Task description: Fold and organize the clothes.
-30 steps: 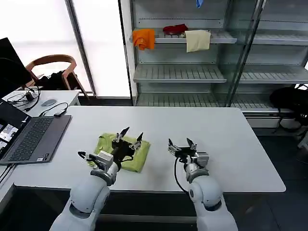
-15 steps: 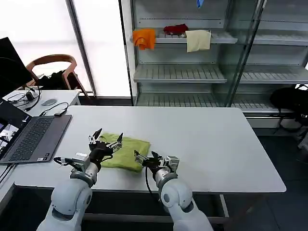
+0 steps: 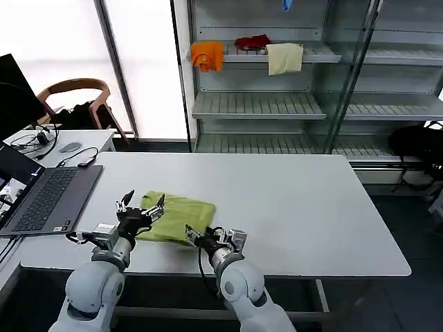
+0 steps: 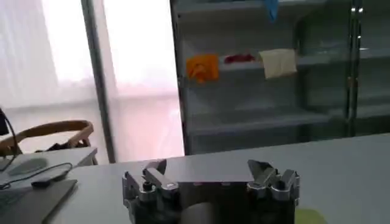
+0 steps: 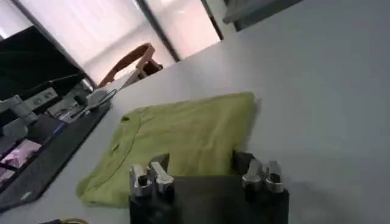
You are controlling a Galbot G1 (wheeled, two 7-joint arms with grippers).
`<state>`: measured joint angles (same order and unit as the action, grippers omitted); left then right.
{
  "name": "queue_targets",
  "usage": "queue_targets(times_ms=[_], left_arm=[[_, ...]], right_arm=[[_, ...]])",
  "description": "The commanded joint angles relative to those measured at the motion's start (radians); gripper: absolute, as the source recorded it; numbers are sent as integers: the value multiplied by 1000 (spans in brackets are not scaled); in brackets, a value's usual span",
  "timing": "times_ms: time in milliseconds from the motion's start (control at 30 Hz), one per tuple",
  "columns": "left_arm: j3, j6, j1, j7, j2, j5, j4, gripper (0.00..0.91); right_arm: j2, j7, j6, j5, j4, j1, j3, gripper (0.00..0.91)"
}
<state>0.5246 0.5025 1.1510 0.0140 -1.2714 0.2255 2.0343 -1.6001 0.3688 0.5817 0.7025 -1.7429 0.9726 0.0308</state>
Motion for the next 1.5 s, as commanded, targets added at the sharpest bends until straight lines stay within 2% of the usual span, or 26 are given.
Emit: queue_targets(times_ms=[33, 600, 833, 1000, 1267, 1300, 1333, 1467, 1500], left_arm=[[25, -8, 15, 3, 1, 6, -9, 907], [21, -22, 9, 4, -5, 0, -27, 907], [19, -30, 13, 4, -4, -7, -32, 907], [11, -44, 14, 3, -7, -14, -40, 907], [-1, -44, 15, 2, -14, -23, -46, 907], [-2, -42, 14, 2, -16, -24, -48, 907], [-2, -42, 14, 1, -15, -24, -49, 907], [0, -40, 16, -2, -14, -22, -46, 907], [2, -41, 18, -4, -14, -21, -46, 907]], right_arm=[[-1, 6, 3, 18, 28, -6, -4, 0], [19, -9, 2, -29, -9, -11, 59, 0], [104, -17, 5, 8, -46, -68, 146, 0], [196, -59, 5, 3, -55, -64, 190, 0], [242, -108, 3, -23, -74, -10, 205, 20], [240, -117, 3, -35, -73, -8, 205, 615], [237, -127, 1, -58, -72, -8, 206, 907], [232, -171, -1, -139, -98, 13, 225, 907], [237, -190, -2, -201, -113, 24, 229, 907]])
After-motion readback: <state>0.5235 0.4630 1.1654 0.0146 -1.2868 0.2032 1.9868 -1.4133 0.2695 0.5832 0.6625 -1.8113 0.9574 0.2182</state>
